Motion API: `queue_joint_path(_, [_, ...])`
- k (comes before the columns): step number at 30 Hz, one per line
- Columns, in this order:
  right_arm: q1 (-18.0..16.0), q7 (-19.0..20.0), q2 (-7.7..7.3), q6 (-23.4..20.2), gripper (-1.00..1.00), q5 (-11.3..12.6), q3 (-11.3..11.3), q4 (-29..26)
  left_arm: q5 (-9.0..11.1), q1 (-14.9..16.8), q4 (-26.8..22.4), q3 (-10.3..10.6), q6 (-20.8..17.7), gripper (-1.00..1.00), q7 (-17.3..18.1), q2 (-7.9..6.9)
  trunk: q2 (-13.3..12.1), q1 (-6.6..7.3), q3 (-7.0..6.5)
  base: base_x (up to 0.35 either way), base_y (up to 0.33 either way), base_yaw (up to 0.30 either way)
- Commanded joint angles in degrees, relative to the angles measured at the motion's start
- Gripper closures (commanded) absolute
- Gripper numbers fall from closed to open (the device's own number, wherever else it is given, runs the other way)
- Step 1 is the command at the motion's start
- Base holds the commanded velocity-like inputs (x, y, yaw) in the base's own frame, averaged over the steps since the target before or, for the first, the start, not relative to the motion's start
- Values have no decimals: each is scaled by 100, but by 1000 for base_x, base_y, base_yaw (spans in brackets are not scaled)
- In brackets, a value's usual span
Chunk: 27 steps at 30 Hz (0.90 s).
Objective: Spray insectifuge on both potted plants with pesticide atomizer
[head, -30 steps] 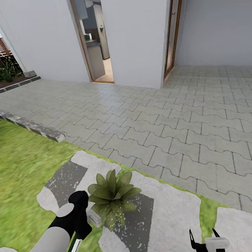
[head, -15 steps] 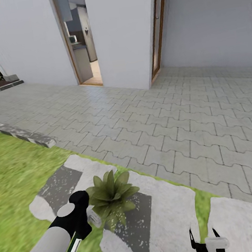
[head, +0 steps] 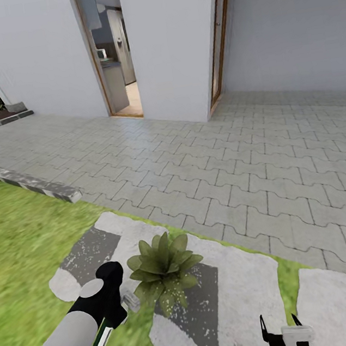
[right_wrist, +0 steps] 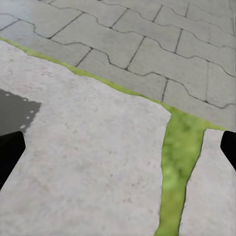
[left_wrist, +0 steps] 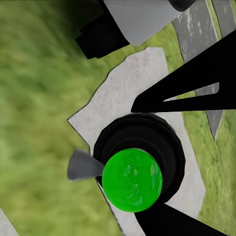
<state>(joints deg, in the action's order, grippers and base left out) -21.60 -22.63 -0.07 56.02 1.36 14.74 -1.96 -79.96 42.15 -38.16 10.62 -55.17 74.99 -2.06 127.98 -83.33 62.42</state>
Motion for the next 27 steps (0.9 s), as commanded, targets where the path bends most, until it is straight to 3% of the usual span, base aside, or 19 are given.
queue_joint_path(1, [-2,-39,1,10,-100,16,48,0,-37,3,-9,27,-50,100,60,-5,2,1,5,14,16,0])
queue_joint_path(9, [-2,-40,7,6,-100,22,47,3,-37,45,-37,4,-55,100,69,-40,2,1,5,1,2,-210])
queue_joint_path(13, [-2,-40,7,6,-100,22,47,3,-37,94,-378,2,-64,100,121,-40,2,1,5,0,0,-221])
queue_joint_path(23, [-2,-40,7,6,-100,22,47,3,-37,-7,-409,-5,-18,100,110,-111,2,1,5,0,3,-16])
queue_joint_path(27, [-2,-40,7,6,-100,22,47,3,-43,-7,-435,-4,-44,100,87,-129,2,1,5,27,249,-17])
